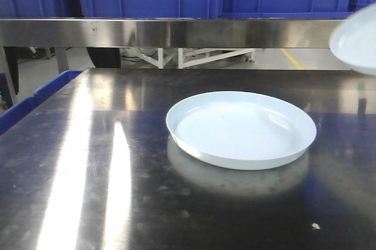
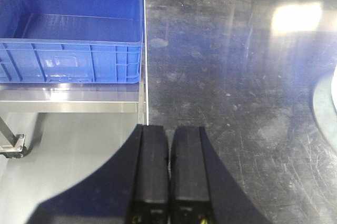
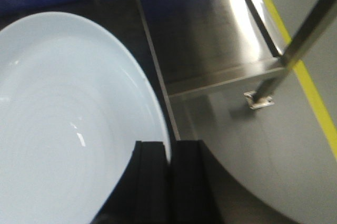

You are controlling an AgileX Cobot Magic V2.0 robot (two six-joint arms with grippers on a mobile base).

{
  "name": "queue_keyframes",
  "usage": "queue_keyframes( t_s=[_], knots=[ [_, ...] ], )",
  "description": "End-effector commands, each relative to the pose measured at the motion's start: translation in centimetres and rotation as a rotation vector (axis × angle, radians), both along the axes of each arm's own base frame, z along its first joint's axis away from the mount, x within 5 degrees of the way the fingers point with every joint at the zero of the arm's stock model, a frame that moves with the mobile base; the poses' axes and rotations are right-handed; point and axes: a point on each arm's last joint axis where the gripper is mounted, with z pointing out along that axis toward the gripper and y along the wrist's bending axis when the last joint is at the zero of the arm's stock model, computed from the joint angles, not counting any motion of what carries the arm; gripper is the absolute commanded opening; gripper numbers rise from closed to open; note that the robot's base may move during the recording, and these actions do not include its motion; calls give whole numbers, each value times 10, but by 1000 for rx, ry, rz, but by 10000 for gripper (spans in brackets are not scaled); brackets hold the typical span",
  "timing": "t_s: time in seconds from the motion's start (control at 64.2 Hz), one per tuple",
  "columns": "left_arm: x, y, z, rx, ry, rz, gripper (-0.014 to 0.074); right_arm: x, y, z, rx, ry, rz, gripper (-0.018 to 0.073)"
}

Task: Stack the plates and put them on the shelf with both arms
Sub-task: 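Grasp the other white plate's rim with the right gripper and lift, then lower the held plate onto the first plate and open the right gripper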

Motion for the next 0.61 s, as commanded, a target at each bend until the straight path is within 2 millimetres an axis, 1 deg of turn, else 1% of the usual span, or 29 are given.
queue_keyframes(
  t_s=[0.0,0.156,0.249,0.296,0.342,0.405,0.498,0.592],
  knots=[
    [4,-2,17,-46,-103,-11,97,0,15,29,13,-146,46,20],
    [4,-2,17,-46,-103,-11,97,7,48,25,37,-136,170,20],
    [4,-2,17,-46,-103,-11,97,13,73,21,44,-132,264,20],
    [4,-2,17,-46,-103,-11,97,16,89,18,48,-131,321,20],
    [4,-2,17,-46,-103,-11,97,19,99,14,50,-129,357,20],
    [4,-2,17,-46,-103,-11,97,23,118,8,55,-120,422,20],
    [4,-2,17,-46,-103,-11,97,29,140,-4,58,-85,491,20],
    [4,-2,17,-46,-103,-11,97,35,153,-17,58,-45,526,20]
  ],
)
